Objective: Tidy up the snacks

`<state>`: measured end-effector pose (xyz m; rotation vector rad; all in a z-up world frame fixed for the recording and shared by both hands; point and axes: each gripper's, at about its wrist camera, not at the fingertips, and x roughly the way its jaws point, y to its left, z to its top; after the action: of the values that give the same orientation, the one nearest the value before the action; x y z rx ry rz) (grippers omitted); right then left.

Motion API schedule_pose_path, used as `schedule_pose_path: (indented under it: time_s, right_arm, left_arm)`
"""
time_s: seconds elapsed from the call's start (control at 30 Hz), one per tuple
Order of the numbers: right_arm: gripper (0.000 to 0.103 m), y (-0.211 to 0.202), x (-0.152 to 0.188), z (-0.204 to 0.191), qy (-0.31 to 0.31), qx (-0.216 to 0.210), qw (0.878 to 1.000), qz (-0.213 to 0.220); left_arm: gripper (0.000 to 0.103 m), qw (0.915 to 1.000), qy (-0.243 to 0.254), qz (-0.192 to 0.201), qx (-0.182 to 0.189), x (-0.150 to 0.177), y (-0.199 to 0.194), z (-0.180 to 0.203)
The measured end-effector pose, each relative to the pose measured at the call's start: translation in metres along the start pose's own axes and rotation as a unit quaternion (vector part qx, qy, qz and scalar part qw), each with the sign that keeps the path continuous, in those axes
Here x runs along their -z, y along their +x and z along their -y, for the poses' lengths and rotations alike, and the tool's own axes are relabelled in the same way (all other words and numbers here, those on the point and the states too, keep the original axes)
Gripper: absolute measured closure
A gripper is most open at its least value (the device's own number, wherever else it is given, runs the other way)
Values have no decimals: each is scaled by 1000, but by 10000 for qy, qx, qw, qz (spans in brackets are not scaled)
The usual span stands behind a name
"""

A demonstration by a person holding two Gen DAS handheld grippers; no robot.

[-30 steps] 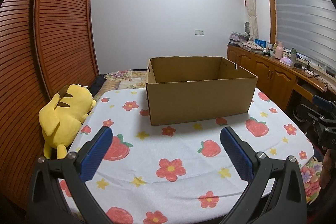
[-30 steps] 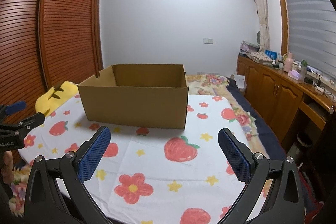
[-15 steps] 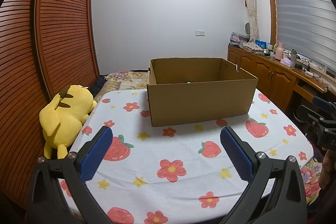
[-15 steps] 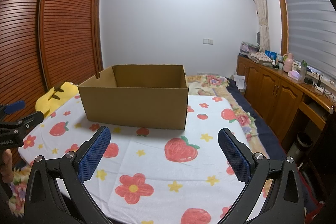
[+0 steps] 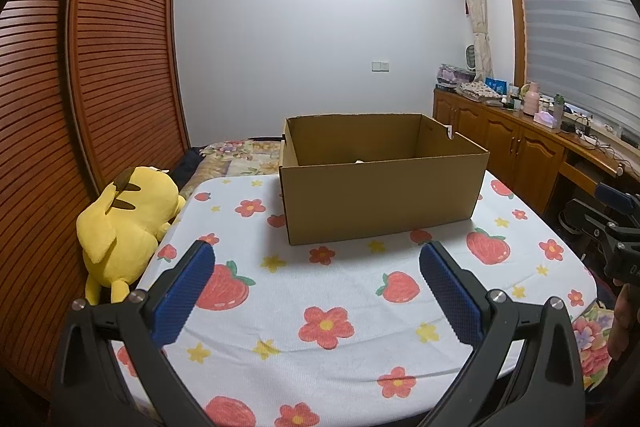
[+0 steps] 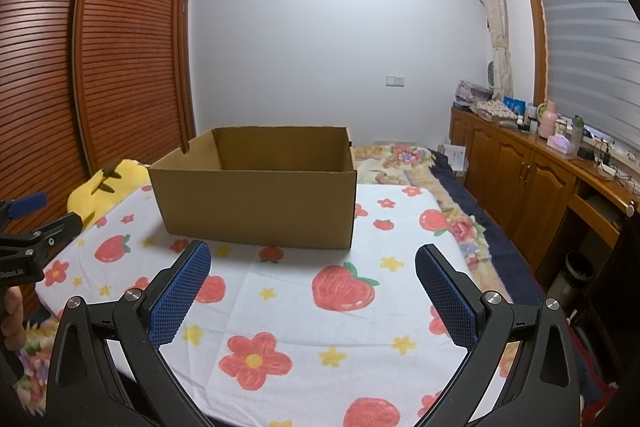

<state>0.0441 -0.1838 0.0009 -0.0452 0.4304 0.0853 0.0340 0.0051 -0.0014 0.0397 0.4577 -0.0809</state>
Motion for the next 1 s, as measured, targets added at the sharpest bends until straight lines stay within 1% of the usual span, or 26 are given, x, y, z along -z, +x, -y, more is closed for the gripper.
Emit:
schedule_pose_path:
  time_s: [1.0]
  right_arm:
    - [0, 0, 0, 1, 7, 7, 10000, 19]
  left_arm:
    - [0, 10000, 6, 45, -13, 0, -3, 1]
